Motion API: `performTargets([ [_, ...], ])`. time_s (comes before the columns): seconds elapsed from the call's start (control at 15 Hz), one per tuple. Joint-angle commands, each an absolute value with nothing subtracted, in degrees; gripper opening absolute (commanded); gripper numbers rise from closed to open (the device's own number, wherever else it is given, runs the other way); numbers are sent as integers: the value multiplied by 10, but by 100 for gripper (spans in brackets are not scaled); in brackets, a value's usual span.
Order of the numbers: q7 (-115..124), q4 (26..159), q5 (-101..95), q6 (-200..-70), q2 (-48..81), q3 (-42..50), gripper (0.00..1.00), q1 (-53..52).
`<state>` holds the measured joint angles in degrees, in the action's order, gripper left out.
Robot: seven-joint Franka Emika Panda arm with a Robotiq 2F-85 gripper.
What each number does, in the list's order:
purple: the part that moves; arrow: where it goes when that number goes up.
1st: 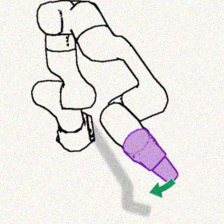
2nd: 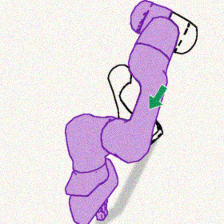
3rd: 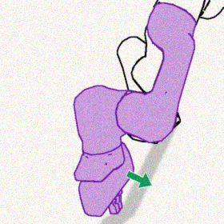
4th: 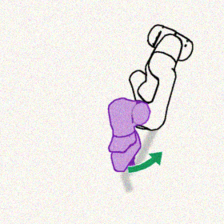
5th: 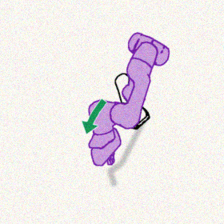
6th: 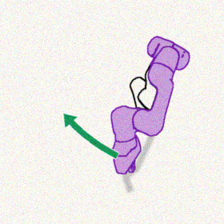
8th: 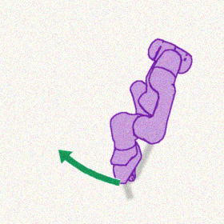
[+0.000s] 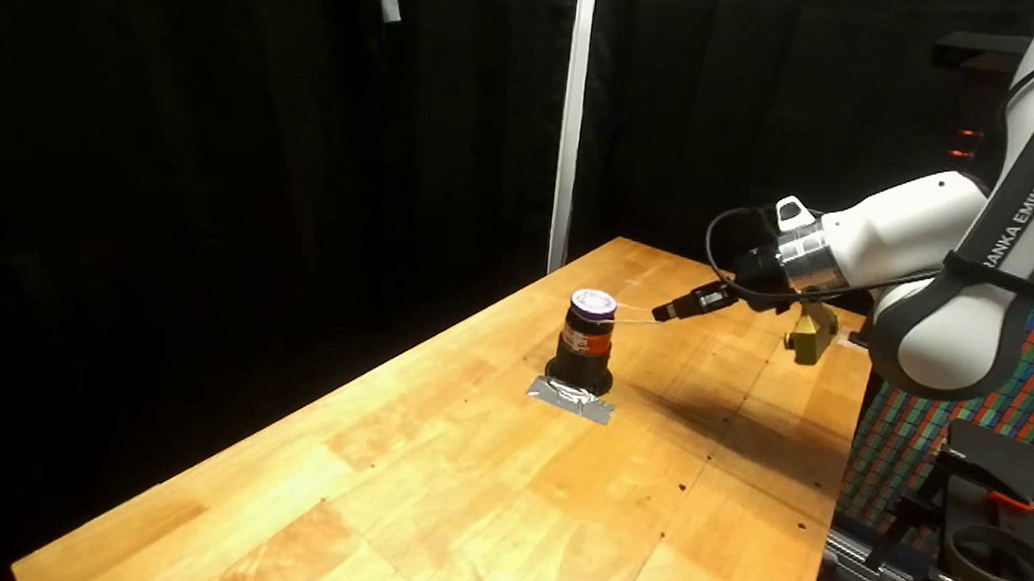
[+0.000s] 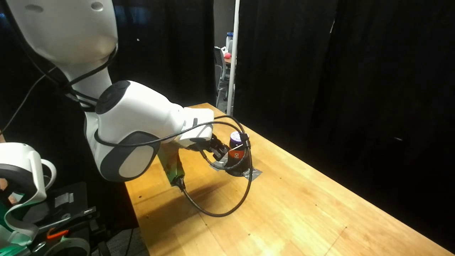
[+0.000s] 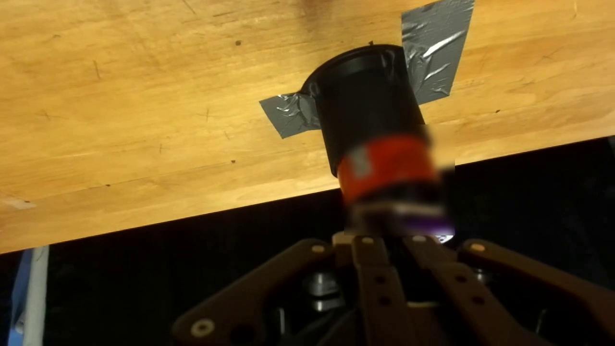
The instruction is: Put the rubber band on the jar.
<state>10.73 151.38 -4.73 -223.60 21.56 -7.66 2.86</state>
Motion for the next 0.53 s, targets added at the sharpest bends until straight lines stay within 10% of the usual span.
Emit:
performTargets([
  [0.0, 123, 1537, -73, -2305, 220, -73, 9, 37],
  [0.47, 119, 1534, -73, -2375, 247, -68, 10, 33],
])
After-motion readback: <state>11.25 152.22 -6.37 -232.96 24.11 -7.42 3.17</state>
